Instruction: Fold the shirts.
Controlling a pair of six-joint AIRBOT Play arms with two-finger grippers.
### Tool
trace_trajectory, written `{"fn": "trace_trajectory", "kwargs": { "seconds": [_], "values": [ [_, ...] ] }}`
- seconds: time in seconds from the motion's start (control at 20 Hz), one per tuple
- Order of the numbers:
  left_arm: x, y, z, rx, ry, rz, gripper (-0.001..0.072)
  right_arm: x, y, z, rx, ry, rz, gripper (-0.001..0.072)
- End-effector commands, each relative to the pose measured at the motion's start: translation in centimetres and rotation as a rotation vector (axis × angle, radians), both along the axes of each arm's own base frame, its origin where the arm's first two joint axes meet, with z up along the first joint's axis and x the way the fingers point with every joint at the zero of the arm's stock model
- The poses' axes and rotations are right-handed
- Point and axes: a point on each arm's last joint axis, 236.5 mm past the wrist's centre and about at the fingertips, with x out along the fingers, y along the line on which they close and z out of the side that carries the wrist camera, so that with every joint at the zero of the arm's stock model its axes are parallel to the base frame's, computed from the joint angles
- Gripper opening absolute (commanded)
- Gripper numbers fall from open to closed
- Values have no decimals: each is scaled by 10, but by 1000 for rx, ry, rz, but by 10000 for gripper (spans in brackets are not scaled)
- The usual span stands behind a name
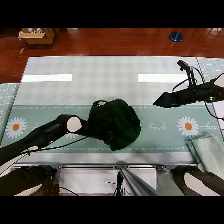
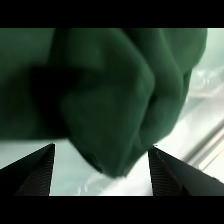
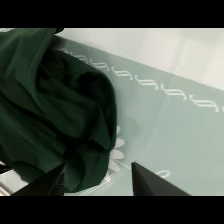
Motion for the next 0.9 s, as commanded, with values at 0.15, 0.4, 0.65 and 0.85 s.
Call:
{"fn": "trace_trajectory", "kwargs": {
  "seconds": [0.15, 0.4, 0.65, 0.85],
  "values": [
    [30, -8, 3, -36, -106, 69, 494, -17, 27, -31, 153, 137, 35, 496],
    [17, -6, 0, -18, -91, -5, 77, -15, 35, -45, 204, 183, 42, 496],
    [-7, 0, -5, 12, -11, -68, 30, -19, 75, -65, 162, 132, 164, 496],
    [-10, 1, -5, 16, 1, -76, 30, -26, 105, -81, 128, 95, 251, 496]
  ]
}}
